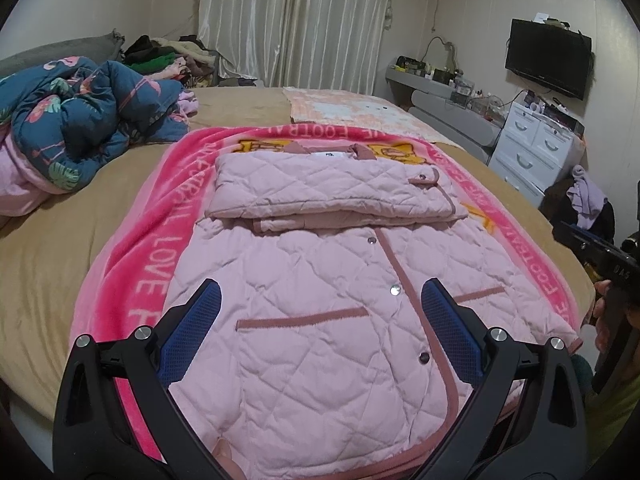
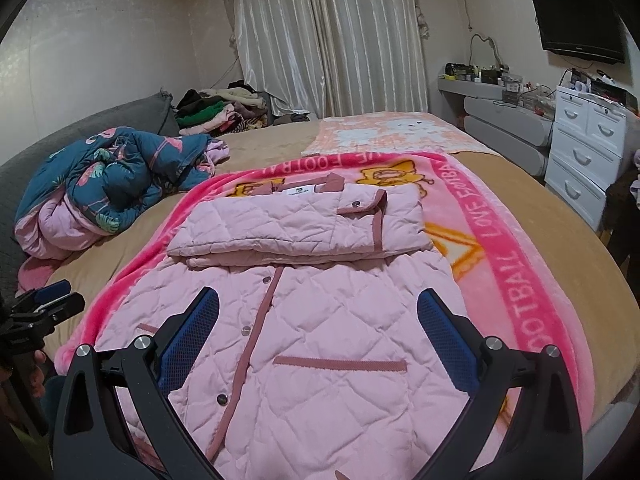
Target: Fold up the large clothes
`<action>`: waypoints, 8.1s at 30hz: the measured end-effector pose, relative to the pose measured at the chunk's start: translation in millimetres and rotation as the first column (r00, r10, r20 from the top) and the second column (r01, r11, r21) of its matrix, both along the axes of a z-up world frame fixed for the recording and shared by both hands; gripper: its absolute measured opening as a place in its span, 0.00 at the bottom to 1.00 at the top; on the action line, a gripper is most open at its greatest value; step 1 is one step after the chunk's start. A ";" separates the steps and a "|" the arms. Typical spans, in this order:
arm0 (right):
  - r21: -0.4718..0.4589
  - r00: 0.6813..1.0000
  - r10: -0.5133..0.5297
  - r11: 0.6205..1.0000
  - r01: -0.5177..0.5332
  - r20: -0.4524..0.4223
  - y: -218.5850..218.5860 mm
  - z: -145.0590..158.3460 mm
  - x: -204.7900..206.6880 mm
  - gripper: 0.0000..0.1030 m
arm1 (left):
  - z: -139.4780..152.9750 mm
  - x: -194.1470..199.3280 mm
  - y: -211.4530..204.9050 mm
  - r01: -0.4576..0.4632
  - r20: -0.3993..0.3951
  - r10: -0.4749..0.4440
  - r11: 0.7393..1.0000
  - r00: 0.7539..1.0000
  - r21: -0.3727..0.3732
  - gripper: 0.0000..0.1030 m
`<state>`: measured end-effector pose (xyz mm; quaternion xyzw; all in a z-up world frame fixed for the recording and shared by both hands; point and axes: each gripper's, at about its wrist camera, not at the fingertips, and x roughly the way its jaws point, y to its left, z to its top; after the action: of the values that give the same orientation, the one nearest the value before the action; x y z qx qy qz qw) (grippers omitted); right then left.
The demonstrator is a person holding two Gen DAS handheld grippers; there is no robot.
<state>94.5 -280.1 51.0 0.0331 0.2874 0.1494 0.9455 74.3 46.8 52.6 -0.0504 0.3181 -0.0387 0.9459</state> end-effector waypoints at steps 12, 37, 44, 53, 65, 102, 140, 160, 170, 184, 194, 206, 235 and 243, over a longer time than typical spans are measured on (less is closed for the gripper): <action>-0.041 0.997 -0.004 0.999 0.001 -0.072 -15.4 -25.7 -16.2 0.96 | -25.0 -13.0 6.5 -0.017 -0.064 0.019 0.999 0.998 0.035 0.91; -0.068 0.950 -0.130 0.991 0.116 -0.283 -99.9 -95.6 -25.4 0.96 | -79.8 -21.5 57.8 -0.147 -0.223 0.153 0.988 0.963 0.044 0.91; -0.056 0.927 -0.110 0.994 0.097 -0.358 -109.5 -110.4 -26.7 0.96 | -89.0 -28.3 80.9 -0.188 -0.253 0.193 0.981 0.948 0.044 0.91; 0.008 0.878 -0.045 0.998 0.055 -0.476 -115.6 -125.0 -19.3 0.96 | -101.2 -38.5 95.3 -0.193 -0.297 0.196 0.980 0.935 0.038 0.91; 0.034 0.832 0.047 0.999 -0.034 -0.553 -109.4 -138.2 -16.8 0.70 | -117.0 -51.7 115.2 -0.211 -0.359 0.183 0.977 0.915 -0.039 0.91; 0.293 0.975 0.143 0.952 -0.088 -0.170 -124.4 -57.1 -27.9 0.20 | -96.4 -53.6 83.2 -0.083 -0.240 0.044 0.985 0.970 -0.154 0.08; 0.395 0.999 -0.002 0.918 0.019 -0.045 -132.6 -19.7 21.2 0.18 | 14.0 7.9 69.9 -0.055 0.080 0.064 0.993 0.995 -0.102 0.08; 0.434 0.994 -0.084 0.900 0.043 0.075 -121.5 25.1 74.8 0.18 | 48.3 54.8 88.9 -0.091 0.196 0.114 0.988 0.974 -0.123 0.08; 0.433 0.986 -0.116 0.900 0.053 0.120 -113.1 44.2 100.6 0.18 | 60.6 79.0 91.7 -0.102 0.248 0.132 0.986 0.960 -0.130 0.08; 0.462 0.970 -0.173 0.884 0.076 0.171 -101.9 60.2 142.0 0.18 | 74.4 122.6 95.1 -0.133 0.298 0.165 0.983 0.940 -0.126 0.08; 0.415 0.961 -0.212 0.901 0.123 0.176 -90.0 57.5 178.3 0.18 | 63.7 168.7 99.8 -0.166 0.265 0.184 0.982 0.947 -0.089 0.08; 0.308 0.963 -0.247 0.929 0.203 0.111 -82.4 33.2 240.2 0.18 | 37.9 216.8 108.4 -0.192 0.191 0.193 0.981 0.962 -0.025 0.09; 0.150 0.937 -0.255 0.944 0.295 -0.239 -53.3 -62.8 389.2 0.24 | -41.1 302.5 126.7 -0.178 0.017 0.178 0.984 0.984 -0.028 0.11; 0.504 0.978 -0.086 0.846 0.174 -0.193 -75.3 -46.5 349.1 0.89 | -41.1 304.7 127.0 -0.170 0.012 0.171 0.984 0.985 -0.049 0.12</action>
<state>443.6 -355.4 4.5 0.3179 0.3097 0.1535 0.8829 379.0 173.9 11.5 -0.0995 0.3040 0.0343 0.9468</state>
